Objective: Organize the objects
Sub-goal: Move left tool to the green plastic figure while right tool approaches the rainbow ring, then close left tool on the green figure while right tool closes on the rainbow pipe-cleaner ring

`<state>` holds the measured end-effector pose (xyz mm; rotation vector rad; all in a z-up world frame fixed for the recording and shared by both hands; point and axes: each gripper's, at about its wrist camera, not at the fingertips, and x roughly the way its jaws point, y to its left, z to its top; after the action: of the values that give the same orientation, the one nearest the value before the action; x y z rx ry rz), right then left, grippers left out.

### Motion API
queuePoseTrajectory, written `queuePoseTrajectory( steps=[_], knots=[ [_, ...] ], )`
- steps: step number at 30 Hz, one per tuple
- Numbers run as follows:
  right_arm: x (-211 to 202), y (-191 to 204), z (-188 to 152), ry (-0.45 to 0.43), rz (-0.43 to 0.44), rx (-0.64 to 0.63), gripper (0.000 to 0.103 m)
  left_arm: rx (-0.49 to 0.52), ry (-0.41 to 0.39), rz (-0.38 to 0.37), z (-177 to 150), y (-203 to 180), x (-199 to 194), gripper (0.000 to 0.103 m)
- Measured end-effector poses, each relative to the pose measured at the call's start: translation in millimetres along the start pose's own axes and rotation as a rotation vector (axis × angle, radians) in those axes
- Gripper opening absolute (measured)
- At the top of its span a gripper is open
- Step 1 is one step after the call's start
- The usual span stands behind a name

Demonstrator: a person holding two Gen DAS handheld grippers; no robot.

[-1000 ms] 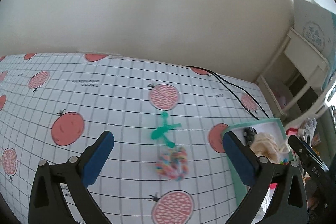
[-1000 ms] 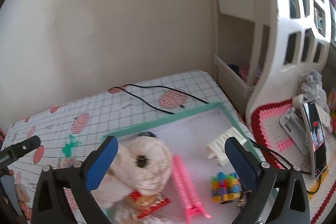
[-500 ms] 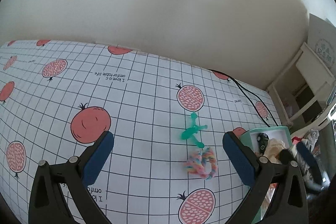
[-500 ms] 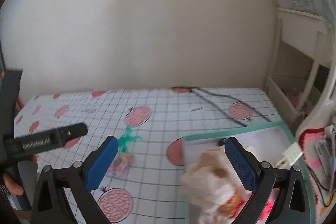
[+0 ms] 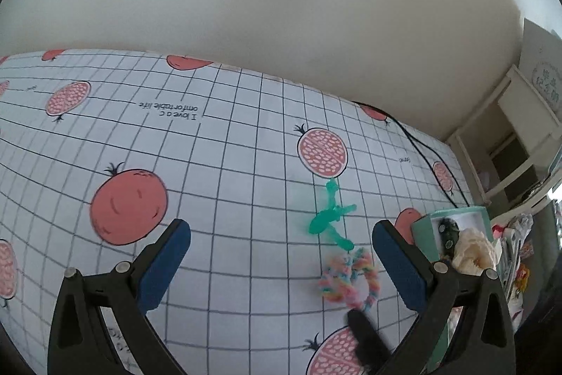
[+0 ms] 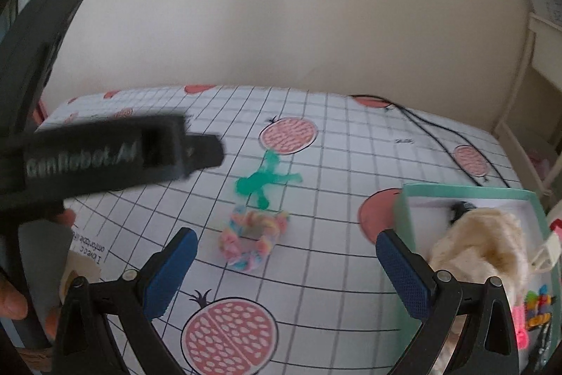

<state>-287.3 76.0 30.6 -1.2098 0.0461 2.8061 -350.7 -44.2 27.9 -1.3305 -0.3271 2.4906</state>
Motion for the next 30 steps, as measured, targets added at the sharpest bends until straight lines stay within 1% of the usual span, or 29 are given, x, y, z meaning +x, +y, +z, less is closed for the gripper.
queuePoseTrajectory(
  steps=[3, 7, 8, 10, 14, 15, 16, 17, 19, 23, 24, 25, 26, 27, 30],
  knots=[
    [7.2, 4.2, -1.9, 0.012, 0.0, -0.017, 0.103, 0.027, -0.013, -0.005, 2.8, -3.3, 4.8, 0.103],
    [17.9, 3.4, -3.7, 0.032, -0.008, -0.013, 0.103, 0.086, -0.013, 0.01, 5.7, -12.2, 12.6, 0.102],
    [19.6, 1.9, -4.0, 0.036, -0.004, -0.007, 0.103, 0.098, -0.004, 0.011, 5.8, -13.3, 14.6, 0.099],
    [22.2, 0.2, -4.9, 0.04, -0.004, -0.004, 0.103, 0.125, 0.008, 0.024, 6.6, -16.8, 19.2, 0.096],
    [26.6, -1.5, -3.8, 0.049, -0.016, -0.005, 0.101, 0.148, 0.025, 0.041, 7.3, -21.1, 30.1, 0.095],
    [27.3, -2.5, -3.7, 0.051, -0.01, -0.002, 0.1, 0.159, 0.032, 0.042, 7.2, -22.7, 32.6, 0.092],
    [27.5, -2.6, -3.7, 0.051, -0.007, -0.005, 0.098, 0.168, 0.036, 0.041, 7.3, -24.5, 34.6, 0.083],
    [26.8, -1.5, -3.4, 0.051, -0.006, -0.012, 0.097, 0.179, 0.043, 0.047, 7.7, -26.2, 37.0, 0.075],
    [26.8, -0.4, -3.4, 0.048, -0.004, -0.021, 0.091, 0.193, 0.054, 0.065, 7.6, -28.1, 41.7, 0.074],
    [29.1, 0.7, 0.0, 0.048, 0.006, -0.026, 0.081, 0.223, 0.071, 0.065, 4.6, -35.2, 49.5, 0.068],
    [29.4, 1.3, 0.1, 0.051, 0.006, -0.029, 0.076, 0.235, 0.076, 0.067, 3.4, -37.4, 51.5, 0.067],
    [29.3, 2.3, -0.4, 0.052, 0.009, -0.032, 0.071, 0.246, 0.078, 0.069, 2.2, -39.6, 52.9, 0.063],
    [28.2, 3.1, -1.1, 0.052, 0.013, -0.032, 0.069, 0.251, 0.084, 0.07, 1.7, -41.3, 54.6, 0.058],
    [27.5, 3.5, -1.1, 0.053, 0.014, -0.034, 0.066, 0.255, 0.088, 0.073, 1.1, -42.5, 56.0, 0.057],
    [26.4, 5.9, -1.8, 0.054, 0.015, -0.039, 0.054, 0.264, 0.086, 0.072, 0.9, -44.1, 56.3, 0.049]
  ],
)
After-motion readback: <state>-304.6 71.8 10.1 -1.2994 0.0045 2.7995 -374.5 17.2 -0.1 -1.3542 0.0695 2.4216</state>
